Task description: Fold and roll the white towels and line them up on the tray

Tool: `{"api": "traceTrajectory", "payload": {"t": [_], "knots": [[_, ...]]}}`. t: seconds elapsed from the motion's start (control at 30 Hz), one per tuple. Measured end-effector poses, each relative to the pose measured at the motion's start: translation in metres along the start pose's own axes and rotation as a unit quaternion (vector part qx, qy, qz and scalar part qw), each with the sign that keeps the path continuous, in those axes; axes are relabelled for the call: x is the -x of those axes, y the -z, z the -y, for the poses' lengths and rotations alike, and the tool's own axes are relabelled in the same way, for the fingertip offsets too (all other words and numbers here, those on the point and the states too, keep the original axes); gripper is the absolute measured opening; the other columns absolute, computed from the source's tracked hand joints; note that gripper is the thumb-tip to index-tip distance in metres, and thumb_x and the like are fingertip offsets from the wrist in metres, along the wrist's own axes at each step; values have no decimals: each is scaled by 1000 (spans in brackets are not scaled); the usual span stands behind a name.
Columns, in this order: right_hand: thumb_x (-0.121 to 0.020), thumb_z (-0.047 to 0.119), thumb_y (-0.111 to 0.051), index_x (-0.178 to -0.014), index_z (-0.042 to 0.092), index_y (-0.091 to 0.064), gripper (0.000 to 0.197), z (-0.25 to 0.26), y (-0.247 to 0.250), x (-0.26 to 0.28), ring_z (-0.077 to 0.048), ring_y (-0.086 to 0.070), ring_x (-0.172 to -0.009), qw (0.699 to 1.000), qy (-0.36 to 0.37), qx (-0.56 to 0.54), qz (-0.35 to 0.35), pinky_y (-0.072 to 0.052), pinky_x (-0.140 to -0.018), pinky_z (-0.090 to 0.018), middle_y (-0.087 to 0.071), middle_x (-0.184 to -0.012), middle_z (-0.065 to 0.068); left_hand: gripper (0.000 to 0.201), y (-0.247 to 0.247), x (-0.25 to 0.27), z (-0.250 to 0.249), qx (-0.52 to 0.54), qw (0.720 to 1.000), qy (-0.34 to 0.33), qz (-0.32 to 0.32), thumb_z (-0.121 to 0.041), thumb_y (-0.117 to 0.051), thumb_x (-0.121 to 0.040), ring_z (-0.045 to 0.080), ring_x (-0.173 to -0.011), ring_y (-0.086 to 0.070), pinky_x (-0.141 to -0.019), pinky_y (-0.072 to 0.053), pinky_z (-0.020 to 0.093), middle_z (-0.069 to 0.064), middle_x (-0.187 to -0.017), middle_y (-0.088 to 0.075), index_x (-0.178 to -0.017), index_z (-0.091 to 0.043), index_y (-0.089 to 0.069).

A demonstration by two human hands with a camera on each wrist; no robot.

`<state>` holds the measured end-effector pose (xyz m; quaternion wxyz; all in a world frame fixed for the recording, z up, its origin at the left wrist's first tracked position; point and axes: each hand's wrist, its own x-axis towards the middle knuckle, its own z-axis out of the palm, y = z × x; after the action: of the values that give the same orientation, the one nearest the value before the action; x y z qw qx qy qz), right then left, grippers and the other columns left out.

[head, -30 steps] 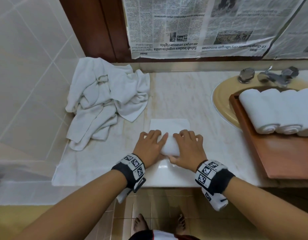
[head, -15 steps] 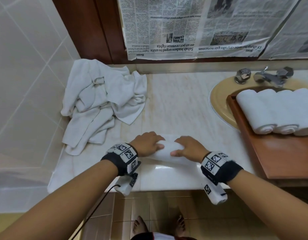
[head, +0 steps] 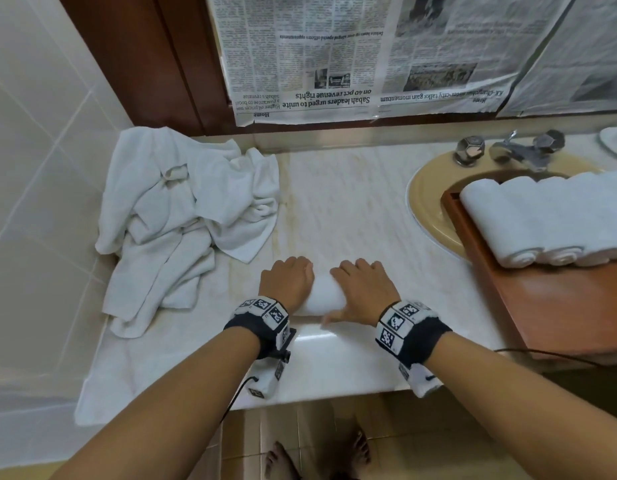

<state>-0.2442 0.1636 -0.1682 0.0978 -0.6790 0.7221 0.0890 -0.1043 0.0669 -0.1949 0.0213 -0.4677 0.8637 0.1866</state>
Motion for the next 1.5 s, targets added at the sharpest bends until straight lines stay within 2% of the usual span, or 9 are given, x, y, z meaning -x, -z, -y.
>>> {"api": "traceTrajectory", "payload": {"t": [0.17,0.5,0.77,0.93,1.03,1.17,1.3,1.4,1.5], "knots": [[-56,70,-77,-120,23,-56,82,-10,25,-28,-18,-49,-104,982,-20,-154,108,-44,-88,-34,-51,-115,4,40,2,-21,2,18,999,-2,30,-31,-24,-102,28,-87,-55,-70,-36,35,12,-95,-62,-85,-12,-55],[-56,39,-87,-115,16,-47,75,12,8,-9,-21,-59,-88,937,-156,-244,195,-53,-81,-37,-59,-102,-1,38,-12,-4,-1,42,995,-88,0,-26,-31,-100,32,-84,-56,-74,-43,40,13,-85,-62,-82,-6,-59],[-57,48,-83,-103,17,-51,63,24,-6,44,-22,-55,-88,938,-228,-203,166,-50,-74,-34,-50,-102,-1,54,-30,18,-19,149,982,-114,33,-42,-23,-86,26,-87,-55,-76,-48,43,6,-88,-64,-87,-15,-69],[-60,45,-82,-104,17,-45,64,0,-14,82,-21,-56,-82,915,-263,-278,127,-44,-64,-29,-58,-100,-2,38,-40,18,-47,249,959,-120,65,-36,-35,-101,21,-98,-55,-86,-42,35,4,-101,-65,-97,-19,-69],[-62,43,-83,-114,16,-43,71,-41,-18,114,-22,-56,-93,848,-328,-409,73,-46,-71,-31,-56,-110,-5,44,-37,12,-78,315,943,-83,71,-36,-30,-104,13,-96,-56,-81,-35,26,-2,-101,-65,-96,-19,-70],[-51,37,-90,-121,19,-49,83,-115,-9,159,-28,-63,-103,651,-375,-656,-75,-53,-85,-45,-63,-111,-6,32,-32,-5,-139,313,943,-104,42,-30,-39,-103,14,-107,-53,-88,-35,24,-3,-110,-59,-109,-17,-68],[-57,32,-89,-124,16,-51,79,-197,5,195,-34,-68,-92,495,-396,-750,-187,-58,-70,-46,-67,-106,-15,18,-30,-36,-219,292,937,-190,-33,-24,-51,-98,18,-106,-54,-88,-40,25,-3,-111,-51,-109,-18,-65],[-68,31,-83,-121,19,-43,67,-258,5,213,-33,-66,-90,411,-442,-749,-272,-58,-68,-44,-63,-108,-14,24,-30,-65,-272,250,933,-245,-76,-24,-56,-94,20,-114,-49,-91,-37,24,3,-120,-48,-115,-15,-62],[-52,45,-84,-127,19,-38,91,-312,2,221,-33,-63,-95,355,-497,-723,-321,-55,-83,-53,-60,-114,-12,56,-31,-93,-315,189,944,-261,-71,-48,-50,-83,28,-127,-41,-107,-32,35,12,-136,-44,-125,-13,-60]]}}
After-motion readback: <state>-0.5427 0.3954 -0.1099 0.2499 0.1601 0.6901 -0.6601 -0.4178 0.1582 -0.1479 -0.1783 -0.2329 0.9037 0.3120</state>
